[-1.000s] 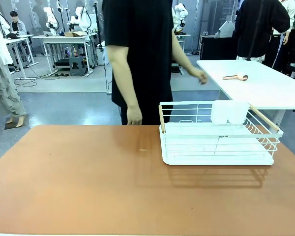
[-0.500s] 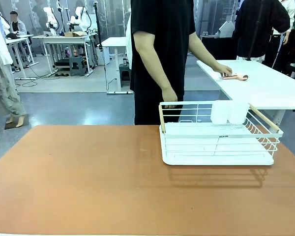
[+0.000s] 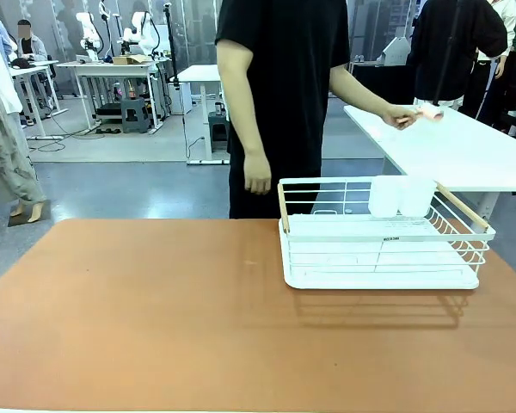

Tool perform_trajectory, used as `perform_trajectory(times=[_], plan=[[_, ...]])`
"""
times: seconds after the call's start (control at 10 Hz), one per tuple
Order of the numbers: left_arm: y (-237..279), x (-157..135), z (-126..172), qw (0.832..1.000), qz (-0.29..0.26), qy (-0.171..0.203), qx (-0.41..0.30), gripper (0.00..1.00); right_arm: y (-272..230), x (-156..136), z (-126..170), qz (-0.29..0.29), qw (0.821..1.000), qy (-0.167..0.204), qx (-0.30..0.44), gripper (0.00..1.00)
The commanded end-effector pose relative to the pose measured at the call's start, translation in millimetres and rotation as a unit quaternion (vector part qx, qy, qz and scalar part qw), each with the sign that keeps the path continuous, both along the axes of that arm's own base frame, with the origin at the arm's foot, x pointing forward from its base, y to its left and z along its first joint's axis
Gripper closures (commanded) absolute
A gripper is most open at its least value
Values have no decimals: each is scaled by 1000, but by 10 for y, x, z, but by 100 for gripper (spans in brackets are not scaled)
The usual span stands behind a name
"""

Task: Clean the table.
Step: Pick up the Lint Roller when the human hands it over.

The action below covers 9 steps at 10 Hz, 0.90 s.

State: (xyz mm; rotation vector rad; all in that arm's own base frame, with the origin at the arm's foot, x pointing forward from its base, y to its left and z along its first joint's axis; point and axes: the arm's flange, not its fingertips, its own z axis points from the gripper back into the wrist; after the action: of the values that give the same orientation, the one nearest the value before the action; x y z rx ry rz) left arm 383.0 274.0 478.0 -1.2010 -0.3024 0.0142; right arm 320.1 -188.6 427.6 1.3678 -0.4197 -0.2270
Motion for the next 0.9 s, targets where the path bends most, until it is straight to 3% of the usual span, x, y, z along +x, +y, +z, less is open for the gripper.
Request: perform_trajectory(times=[0.0, 0.8], plan=[[0, -40, 11, 1000, 0, -7, -2, 0, 18, -16, 41, 0, 1000, 0, 3, 0], [0, -40, 11, 1000, 0, -7, -2, 0, 18, -16, 41, 0, 1000, 0, 3, 0]])
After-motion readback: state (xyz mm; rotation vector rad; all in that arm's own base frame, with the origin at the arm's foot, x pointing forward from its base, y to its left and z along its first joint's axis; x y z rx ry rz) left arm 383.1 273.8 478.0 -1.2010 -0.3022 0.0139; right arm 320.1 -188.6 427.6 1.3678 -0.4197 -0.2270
